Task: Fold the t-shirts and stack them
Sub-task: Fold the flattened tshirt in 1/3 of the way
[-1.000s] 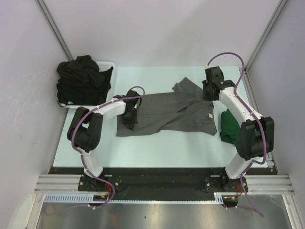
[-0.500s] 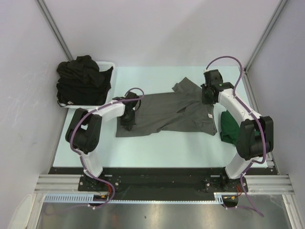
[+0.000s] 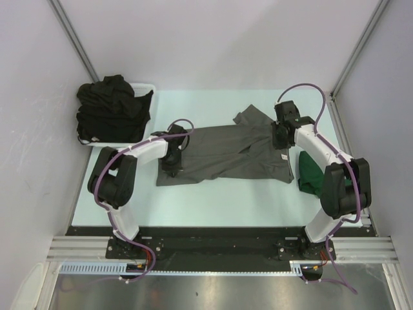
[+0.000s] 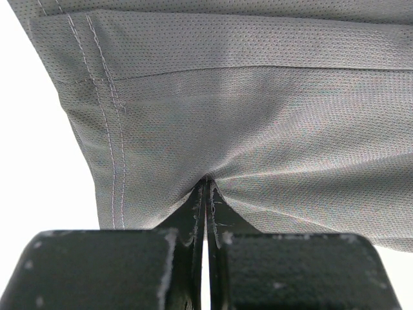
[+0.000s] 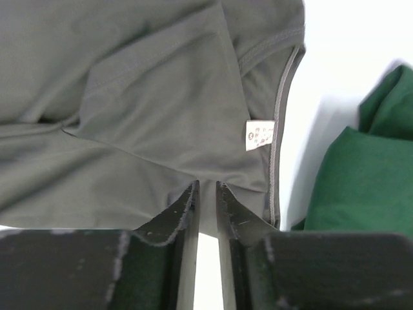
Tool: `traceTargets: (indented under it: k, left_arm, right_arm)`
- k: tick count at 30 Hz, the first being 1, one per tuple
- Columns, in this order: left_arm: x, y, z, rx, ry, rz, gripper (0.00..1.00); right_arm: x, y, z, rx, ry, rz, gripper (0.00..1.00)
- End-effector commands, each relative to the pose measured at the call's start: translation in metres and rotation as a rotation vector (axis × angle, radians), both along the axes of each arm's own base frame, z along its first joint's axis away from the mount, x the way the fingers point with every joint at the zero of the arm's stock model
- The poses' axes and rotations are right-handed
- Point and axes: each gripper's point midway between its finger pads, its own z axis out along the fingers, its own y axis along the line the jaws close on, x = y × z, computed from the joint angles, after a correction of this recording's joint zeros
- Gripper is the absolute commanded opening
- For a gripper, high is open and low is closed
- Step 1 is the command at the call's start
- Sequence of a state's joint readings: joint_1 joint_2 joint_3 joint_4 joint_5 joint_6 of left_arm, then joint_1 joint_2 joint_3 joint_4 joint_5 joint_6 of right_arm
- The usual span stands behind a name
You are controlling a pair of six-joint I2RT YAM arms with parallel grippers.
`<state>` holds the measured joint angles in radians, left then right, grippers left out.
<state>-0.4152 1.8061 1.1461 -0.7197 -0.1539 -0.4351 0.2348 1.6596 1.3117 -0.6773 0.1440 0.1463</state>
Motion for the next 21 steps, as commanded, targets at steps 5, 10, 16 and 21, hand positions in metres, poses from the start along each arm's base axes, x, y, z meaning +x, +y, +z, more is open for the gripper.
traceTargets:
  k: [5,10,16,21]
  left_arm:
    - [0.01,-0.003,0.023,-0.034,-0.046,-0.031,0.0]
    - [0.014,-0.011,0.031,-0.071,-0.06,-0.049,0.16]
    - [0.021,-0.025,0.048,-0.132,-0.1,-0.077,0.44]
    - [0.038,-0.033,0.085,-0.166,-0.198,-0.104,0.52]
  right_arm:
    - [-0.018,-0.001,-0.034,-0.015,0.092,-0.035,0.17]
    - [-0.007,0.005,-0.027,-0.016,0.071,-0.024,0.23]
    - [0.011,0.008,-0.01,-0.017,0.026,-0.021,0.25]
    - [0.04,0.015,0.021,0.003,-0.082,-0.008,0.26]
